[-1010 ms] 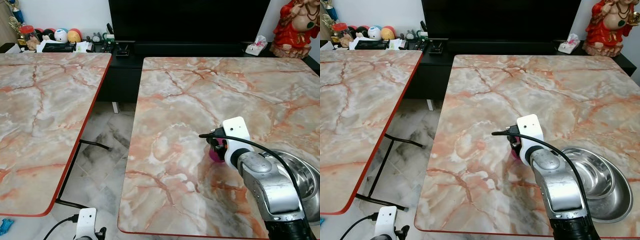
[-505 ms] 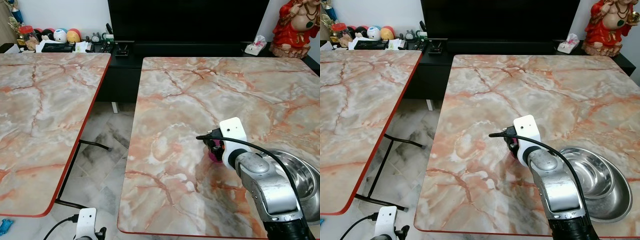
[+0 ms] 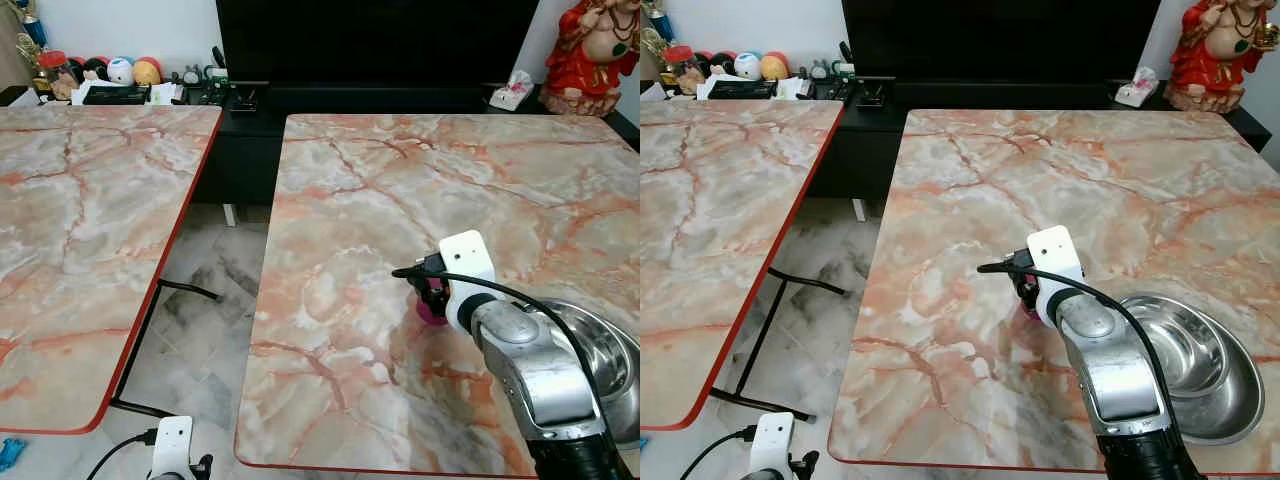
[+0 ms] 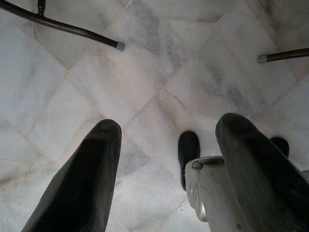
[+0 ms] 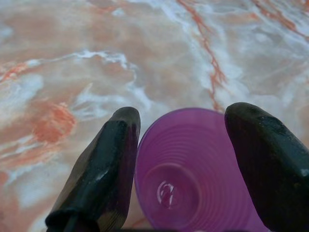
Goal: Setting the table
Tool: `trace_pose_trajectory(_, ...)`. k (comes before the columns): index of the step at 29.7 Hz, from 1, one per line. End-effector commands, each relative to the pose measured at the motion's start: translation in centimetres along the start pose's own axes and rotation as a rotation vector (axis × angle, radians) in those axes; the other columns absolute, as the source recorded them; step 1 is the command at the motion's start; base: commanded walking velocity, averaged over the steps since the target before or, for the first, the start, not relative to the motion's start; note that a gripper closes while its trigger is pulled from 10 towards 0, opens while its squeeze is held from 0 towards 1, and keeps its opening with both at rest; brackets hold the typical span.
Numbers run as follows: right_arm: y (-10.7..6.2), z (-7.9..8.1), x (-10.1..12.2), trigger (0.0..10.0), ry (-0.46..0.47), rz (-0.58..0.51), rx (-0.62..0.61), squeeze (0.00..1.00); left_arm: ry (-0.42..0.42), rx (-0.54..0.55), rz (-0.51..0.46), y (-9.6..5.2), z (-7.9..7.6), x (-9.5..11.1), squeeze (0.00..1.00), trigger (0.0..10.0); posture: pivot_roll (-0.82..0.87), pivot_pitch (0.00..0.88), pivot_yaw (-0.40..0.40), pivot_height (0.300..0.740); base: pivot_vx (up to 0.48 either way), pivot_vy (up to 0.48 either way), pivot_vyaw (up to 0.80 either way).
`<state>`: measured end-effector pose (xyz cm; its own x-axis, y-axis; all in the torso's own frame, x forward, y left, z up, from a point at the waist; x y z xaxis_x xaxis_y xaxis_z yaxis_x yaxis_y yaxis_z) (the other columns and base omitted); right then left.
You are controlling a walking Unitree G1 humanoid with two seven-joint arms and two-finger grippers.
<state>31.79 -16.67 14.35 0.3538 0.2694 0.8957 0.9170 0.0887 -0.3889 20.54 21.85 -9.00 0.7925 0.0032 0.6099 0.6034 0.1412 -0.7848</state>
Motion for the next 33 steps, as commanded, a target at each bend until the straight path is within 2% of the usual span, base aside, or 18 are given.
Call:
trace_pose_trajectory(1,0.0,-0.3,0.5,10.0,-0.001,-0.017,-0.014,0.00,-0.006,0.006,0.036,-0.1,0.3,-0.8,0.00,10.0,-0.04,0.042,0.004,0.740,0.000,0.000,0.00)
trace_pose_trajectory(11,-0.2,-0.3,1.6,10.0,0.024,-0.073,-0.017,0.00,-0.006,0.005,0.038,-0.1,0.3,-0.9,0.00,10.0,-0.04,0.042,0.005,0.740,0.000,0.000,0.00)
trace_pose_trajectory(17,-0.3,-0.4,2.3,10.0,0.009,-0.115,-0.029,0.00,-0.006,0.005,0.039,-0.1,0.3,-0.9,0.00,10.0,-0.04,0.043,0.006,0.740,0.000,0.000,0.00)
trace_pose_trajectory(19,-0.7,0.0,4.2,10.0,0.021,-0.250,-0.011,0.00,-0.006,0.005,0.040,-0.1,0.3,-0.9,0.00,10.0,-0.04,0.042,0.007,0.740,0.000,0.000,0.00)
trace_pose_trajectory(20,-0.7,0.0,4.2,10.0,0.021,-0.250,-0.011,0.00,-0.006,0.005,0.040,-0.1,0.3,-0.9,0.00,10.0,-0.04,0.042,0.007,0.740,0.000,0.000,0.00)
trace_pose_trajectory(23,-1.3,-0.4,5.8,10.0,0.075,-0.443,-0.059,0.00,-0.006,0.006,0.041,-0.1,0.4,-0.9,0.00,10.0,-0.04,0.038,0.005,0.740,0.000,0.000,0.00)
trace_pose_trajectory(24,-1.3,-0.4,5.8,10.0,0.075,-0.443,-0.059,0.00,-0.006,0.006,0.041,-0.1,0.4,-0.9,0.00,10.0,-0.04,0.038,0.005,0.740,0.000,0.000,0.00)
trace_pose_trajectory(25,-1.7,-0.7,5.8,10.0,0.115,-0.547,-0.118,0.00,-0.007,0.007,0.041,-0.1,0.4,-1.0,0.00,10.0,-0.04,0.032,0.003,0.740,0.000,0.000,0.00)
trace_pose_trajectory(26,-1.9,-0.8,5.6,10.0,0.138,-0.575,-0.135,0.00,-0.007,0.007,0.042,-0.1,0.4,-1.0,0.00,10.0,-0.04,0.030,0.002,0.740,0.000,0.000,0.00)
trace_pose_trajectory(28,-2.0,-1.5,4.4,10.0,0.233,-0.595,-0.226,0.00,-0.001,0.010,0.042,-0.2,0.5,-1.0,0.00,10.0,-0.03,0.021,0.002,0.740,0.000,0.000,0.00)
trace_pose_trajectory(31,-2.0,-2.2,3.0,10.0,0.263,-0.597,-0.328,0.00,0.009,0.014,0.038,-0.2,0.6,-1.0,0.00,10.0,-0.04,0.016,0.003,0.740,0.000,0.000,0.00)
trace_pose_trajectory(33,-1.8,-2.2,2.1,10.0,0.288,-0.592,-0.336,0.00,0.012,0.016,0.036,-0.2,0.6,-1.0,0.00,10.0,-0.04,0.006,0.005,0.740,0.000,0.000,0.00)
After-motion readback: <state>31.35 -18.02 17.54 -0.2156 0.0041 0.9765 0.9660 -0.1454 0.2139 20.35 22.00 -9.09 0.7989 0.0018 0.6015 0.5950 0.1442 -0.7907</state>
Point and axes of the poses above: a point about 5 cm out from each wrist's last joint towards the gripper, its own y axis pointing out of the wrist towards the gripper, its own x axis along the axis of the wrist's last joint, z = x × y, the point moved 2 cm from there along y, pointing out of the wrist towards the gripper, and after that the axes turned 2 degrees about y, right-handed, at the moved point
